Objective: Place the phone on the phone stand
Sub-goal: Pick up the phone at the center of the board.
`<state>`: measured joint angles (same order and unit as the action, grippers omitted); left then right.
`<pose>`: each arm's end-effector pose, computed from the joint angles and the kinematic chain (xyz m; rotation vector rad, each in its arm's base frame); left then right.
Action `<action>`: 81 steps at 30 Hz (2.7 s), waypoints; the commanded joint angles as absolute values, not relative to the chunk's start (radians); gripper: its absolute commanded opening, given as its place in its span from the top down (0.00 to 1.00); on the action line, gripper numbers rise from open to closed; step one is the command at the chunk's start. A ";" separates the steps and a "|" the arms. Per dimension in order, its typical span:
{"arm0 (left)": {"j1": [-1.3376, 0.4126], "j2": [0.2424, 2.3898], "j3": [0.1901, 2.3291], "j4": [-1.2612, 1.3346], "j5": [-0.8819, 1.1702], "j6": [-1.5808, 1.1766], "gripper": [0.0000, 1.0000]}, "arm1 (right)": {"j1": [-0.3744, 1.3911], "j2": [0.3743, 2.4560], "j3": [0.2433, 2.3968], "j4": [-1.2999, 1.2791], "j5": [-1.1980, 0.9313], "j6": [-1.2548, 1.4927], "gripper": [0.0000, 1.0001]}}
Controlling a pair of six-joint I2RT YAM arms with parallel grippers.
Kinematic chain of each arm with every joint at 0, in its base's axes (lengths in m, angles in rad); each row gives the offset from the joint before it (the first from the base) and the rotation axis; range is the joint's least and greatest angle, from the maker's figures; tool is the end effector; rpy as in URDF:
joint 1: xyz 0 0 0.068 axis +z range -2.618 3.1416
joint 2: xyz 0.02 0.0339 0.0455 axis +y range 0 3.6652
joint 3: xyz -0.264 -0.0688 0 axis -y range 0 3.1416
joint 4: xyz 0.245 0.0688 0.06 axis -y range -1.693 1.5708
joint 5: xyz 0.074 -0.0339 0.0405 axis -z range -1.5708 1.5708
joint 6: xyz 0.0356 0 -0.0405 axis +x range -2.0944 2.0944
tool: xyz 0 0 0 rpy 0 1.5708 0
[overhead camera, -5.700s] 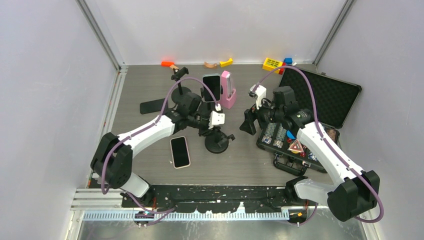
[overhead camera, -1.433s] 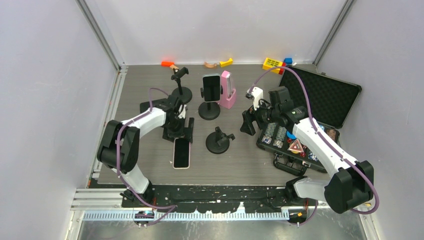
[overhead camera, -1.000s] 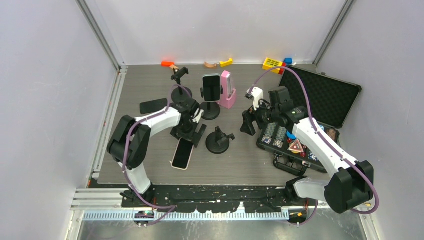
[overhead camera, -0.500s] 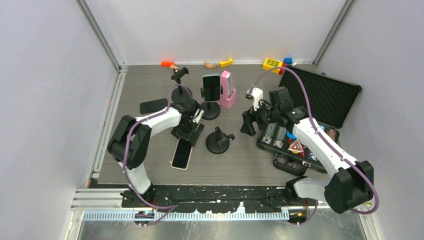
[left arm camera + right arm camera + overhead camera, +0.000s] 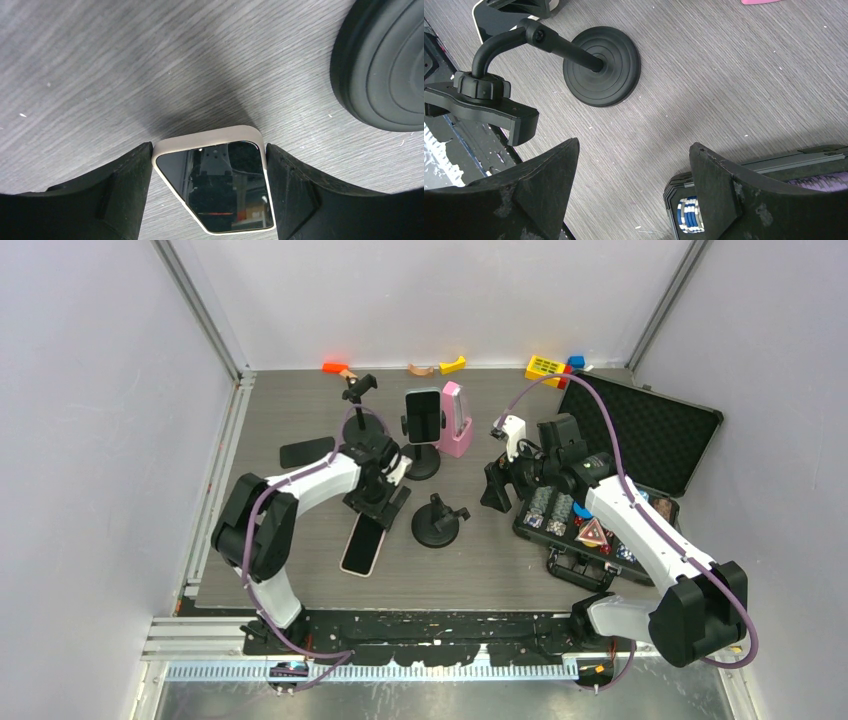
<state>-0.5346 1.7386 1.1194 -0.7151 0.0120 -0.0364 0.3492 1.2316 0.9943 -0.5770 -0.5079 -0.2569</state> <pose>0.2787 -0.1655 0.1739 0.7209 2.8253 -0.1143 0.2351 0.1040 0.2867 -0.9264 2.1559 0.6480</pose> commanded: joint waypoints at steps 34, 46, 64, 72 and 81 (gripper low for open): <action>-0.594 1.667 1.135 -0.797 -0.079 0.187 0.00 | 0.344 1.232 1.026 -0.569 -0.526 -0.259 0.14; -0.556 1.652 1.082 -0.811 -0.014 0.154 0.00 | 0.344 1.230 1.026 -0.571 -0.526 -0.256 0.14; -0.545 1.705 1.081 -0.804 0.015 0.134 0.00 | 0.344 1.239 1.027 -0.573 -0.525 -0.259 0.14; -0.528 1.731 1.075 -0.802 0.009 0.143 0.00 | 0.344 1.239 1.026 -0.573 -0.527 -0.262 0.14; -0.528 1.749 1.041 -0.763 0.009 0.167 0.08 | 0.344 1.239 1.026 -0.573 -0.528 -0.262 0.14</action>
